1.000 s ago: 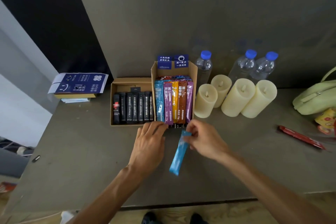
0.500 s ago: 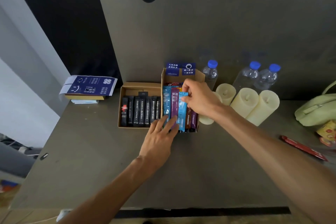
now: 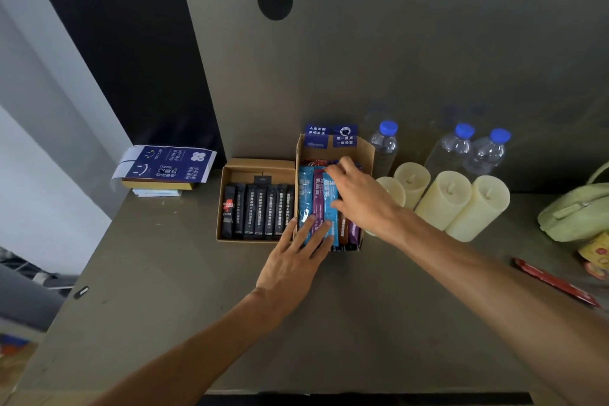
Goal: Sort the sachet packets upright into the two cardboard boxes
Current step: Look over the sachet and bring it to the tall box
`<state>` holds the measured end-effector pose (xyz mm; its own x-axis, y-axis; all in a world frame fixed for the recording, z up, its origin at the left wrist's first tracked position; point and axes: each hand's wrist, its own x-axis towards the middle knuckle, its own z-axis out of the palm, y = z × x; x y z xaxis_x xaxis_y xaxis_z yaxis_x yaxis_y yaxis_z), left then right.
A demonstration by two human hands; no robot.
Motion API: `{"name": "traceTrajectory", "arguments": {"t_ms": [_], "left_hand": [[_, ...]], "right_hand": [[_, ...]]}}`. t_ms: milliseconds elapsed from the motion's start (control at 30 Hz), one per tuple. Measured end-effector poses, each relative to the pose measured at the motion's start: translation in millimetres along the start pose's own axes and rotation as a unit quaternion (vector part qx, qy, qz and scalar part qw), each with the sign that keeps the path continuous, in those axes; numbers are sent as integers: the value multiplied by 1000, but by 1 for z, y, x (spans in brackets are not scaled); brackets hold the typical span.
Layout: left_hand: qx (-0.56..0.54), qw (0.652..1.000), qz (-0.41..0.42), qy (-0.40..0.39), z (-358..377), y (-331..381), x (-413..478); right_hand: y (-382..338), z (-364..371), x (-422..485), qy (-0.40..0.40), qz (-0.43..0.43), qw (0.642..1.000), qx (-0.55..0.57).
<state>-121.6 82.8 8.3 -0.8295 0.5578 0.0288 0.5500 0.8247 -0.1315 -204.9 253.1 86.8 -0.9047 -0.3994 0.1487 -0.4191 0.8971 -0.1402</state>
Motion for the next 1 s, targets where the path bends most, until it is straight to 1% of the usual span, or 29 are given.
{"name": "traceTrajectory", "arguments": {"t_ms": [100, 233, 400, 533, 600, 667, 733, 800, 900, 933, 1000], "left_hand": [[12, 1000, 0, -1, 0, 0, -1], [18, 1000, 1, -10, 0, -1, -1], [2, 1000, 1, -6, -1, -1, -2], [13, 1000, 7, -8, 1, -1, -3], [21, 1000, 19, 3, 2, 1, -3], [26, 999, 26, -4, 2, 4, -3], [1, 999, 34, 15, 1, 11, 0], [-40, 997, 43, 52, -2, 24, 6], [-107, 980, 79, 146, -9, 55, 23], [-127, 975, 95, 158, -13, 67, 31], [-146, 970, 126, 145, -17, 94, 48]], "right_hand": [[-2, 7, -1, -3, -16, 998, -55], [0, 11, 0, 3, -32, 996, -87], [-2, 6, -6, 15, -28, 998, -61], [1, 7, -17, 15, -14, 1000, -7], [4, 5, -27, 14, 4, 999, 29], [9, 1, -41, 20, 23, 998, 63], [16, -3, -58, 32, 41, 995, 86], [26, -4, -80, 54, 65, 992, 94], [52, 0, -118, 94, 131, 981, 104], [64, 3, -133, 103, 155, 978, 97], [94, 10, -164, 95, 211, 970, 80]]}}
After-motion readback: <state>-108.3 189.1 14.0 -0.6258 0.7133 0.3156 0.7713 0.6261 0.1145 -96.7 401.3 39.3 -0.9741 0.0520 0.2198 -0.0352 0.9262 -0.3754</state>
